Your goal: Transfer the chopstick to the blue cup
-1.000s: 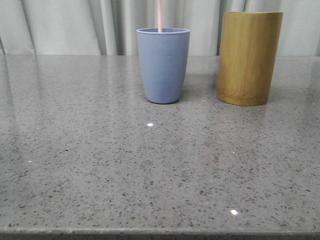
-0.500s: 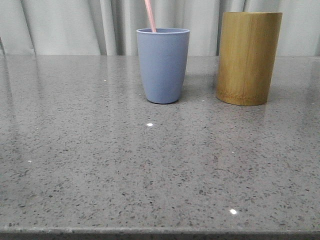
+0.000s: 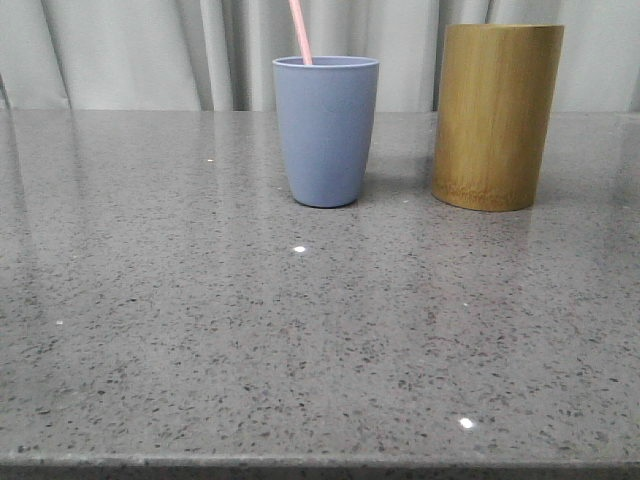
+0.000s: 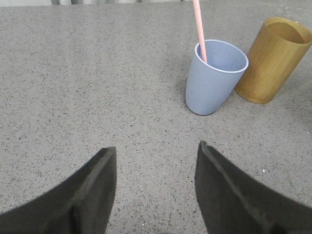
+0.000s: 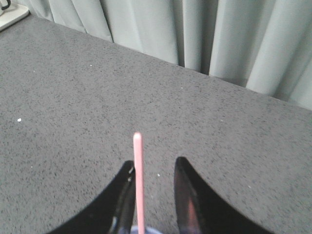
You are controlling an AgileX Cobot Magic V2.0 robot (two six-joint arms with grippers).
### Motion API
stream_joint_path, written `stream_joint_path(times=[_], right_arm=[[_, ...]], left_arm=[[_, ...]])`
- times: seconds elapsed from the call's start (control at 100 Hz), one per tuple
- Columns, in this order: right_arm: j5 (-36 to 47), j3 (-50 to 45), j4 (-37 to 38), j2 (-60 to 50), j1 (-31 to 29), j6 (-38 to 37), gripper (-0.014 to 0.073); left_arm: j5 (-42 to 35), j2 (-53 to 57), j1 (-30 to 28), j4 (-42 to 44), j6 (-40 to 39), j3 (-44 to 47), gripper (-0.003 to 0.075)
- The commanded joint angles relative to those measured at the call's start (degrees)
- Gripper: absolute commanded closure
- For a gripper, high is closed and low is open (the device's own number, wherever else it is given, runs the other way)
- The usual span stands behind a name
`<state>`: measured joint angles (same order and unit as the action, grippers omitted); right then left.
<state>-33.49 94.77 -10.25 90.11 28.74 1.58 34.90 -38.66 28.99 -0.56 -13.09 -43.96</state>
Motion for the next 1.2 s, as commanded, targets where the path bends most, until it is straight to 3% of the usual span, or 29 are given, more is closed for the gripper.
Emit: stream_joint_path(times=[0.0,0.2,0.75,0.89,1.15,1.19], right_arm=[[6.55,-3.16,0.74,-6.70,-0.27,0.43,0.0368],[11.82,-15.93,0.74,-16.35,-1.46,-0.97,0.0368],[16.35,-45.23,0.74,-41.41,-11.05,-2.51,0.0370],[17.16,-51.15,0.74,-48.17,-11.70,-2.66,0.0415],[17.11,-58.80,0.74,-58.26,-11.70,-2.66,0.0665],[17.18,-59.61,0.74,-59.25,-11.70,-2.66,0.0660]], left_arm=[[-4.56,0.12,0.33,-0.33,-0.24,-1.65,0.0354],[-4.56,0.12,0.33,-0.33,-0.24,-1.65,0.0357],[-4.60,0.12,0.33,-0.33,-0.24,-1.65,0.0416],[-4.60,0.12,0.33,-0.33,-0.24,-1.65,0.0488],[-4.60,0.12,0.33,-0.33,-0.24,-1.65,0.0699],[-4.60,0.12,0.33,-0.33,-0.24,-1.65,0.0729]])
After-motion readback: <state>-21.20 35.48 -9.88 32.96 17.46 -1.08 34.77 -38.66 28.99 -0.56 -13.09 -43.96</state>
